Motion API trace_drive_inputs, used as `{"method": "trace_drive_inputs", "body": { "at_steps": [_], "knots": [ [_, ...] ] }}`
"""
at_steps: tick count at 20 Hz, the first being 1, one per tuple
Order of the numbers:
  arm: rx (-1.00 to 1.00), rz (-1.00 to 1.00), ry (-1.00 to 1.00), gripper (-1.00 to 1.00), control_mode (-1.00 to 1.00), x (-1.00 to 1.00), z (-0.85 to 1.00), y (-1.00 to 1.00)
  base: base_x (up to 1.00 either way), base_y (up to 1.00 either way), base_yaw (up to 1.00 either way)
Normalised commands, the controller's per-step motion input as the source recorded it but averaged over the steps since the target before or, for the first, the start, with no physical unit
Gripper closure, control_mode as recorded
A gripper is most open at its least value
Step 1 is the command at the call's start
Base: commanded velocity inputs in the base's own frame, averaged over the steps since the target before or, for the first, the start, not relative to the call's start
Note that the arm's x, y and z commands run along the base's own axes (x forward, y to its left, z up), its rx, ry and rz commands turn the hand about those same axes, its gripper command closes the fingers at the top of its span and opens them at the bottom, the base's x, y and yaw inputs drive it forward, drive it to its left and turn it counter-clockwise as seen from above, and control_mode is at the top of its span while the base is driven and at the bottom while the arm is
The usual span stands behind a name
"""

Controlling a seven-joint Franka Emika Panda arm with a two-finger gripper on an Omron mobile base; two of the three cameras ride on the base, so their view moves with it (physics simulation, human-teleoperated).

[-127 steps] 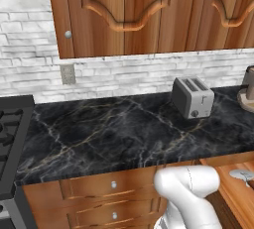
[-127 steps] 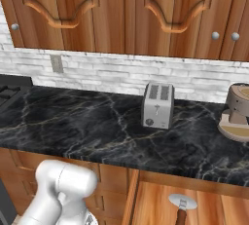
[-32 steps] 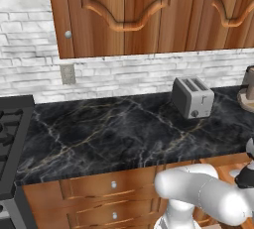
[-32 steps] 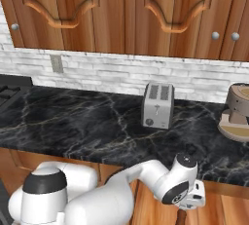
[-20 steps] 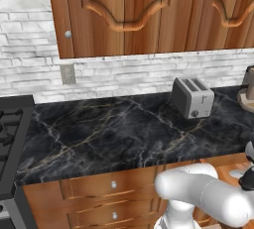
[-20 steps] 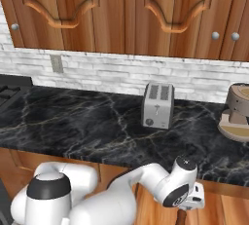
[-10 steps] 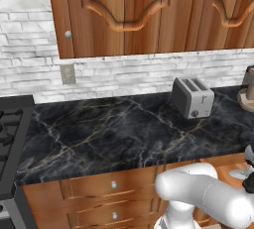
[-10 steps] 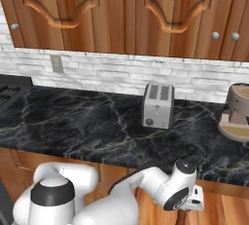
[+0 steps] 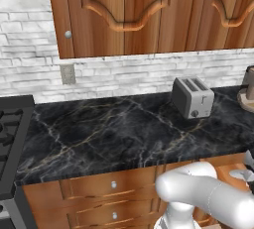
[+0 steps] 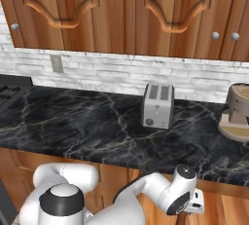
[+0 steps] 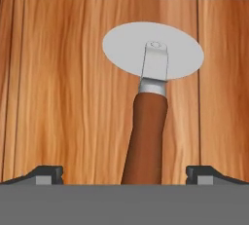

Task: Take the pizza cutter from the drawer on the right and place it on the dining counter for cutting.

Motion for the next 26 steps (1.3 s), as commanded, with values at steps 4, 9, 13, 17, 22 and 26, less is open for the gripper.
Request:
{"method": "trace_drive_inputs", "body": {
  "at_steps": [4,9,13,17,22,26],
  "knots": [
    [0.00,0.00,0.00,-1.00,-1.00,0.00,-0.21,-0.01,0.00,0.00,0.00],
    [0.00,0.00,0.00,-1.00,-1.00,0.00,-0.22,0.00,0.00,0.00,0.00],
    [0.00,0.00,0.00,-1.00,-1.00,0.00,-0.21,-0.05,0.00,0.00,0.00],
    [0.00,0.00,0.00,-1.00,-1.00,0.00,-0.15,-0.04,0.00,0.00,0.00],
    [0.00,0.00,0.00,-1.00,-1.00,0.00,-0.20,-0.04,0.00,0.00,0.00],
    [0.00,0.00,0.00,-1.00,-1.00,0.00,-0.28,-0.01,0.00,0.00,0.00]
  ]
}}
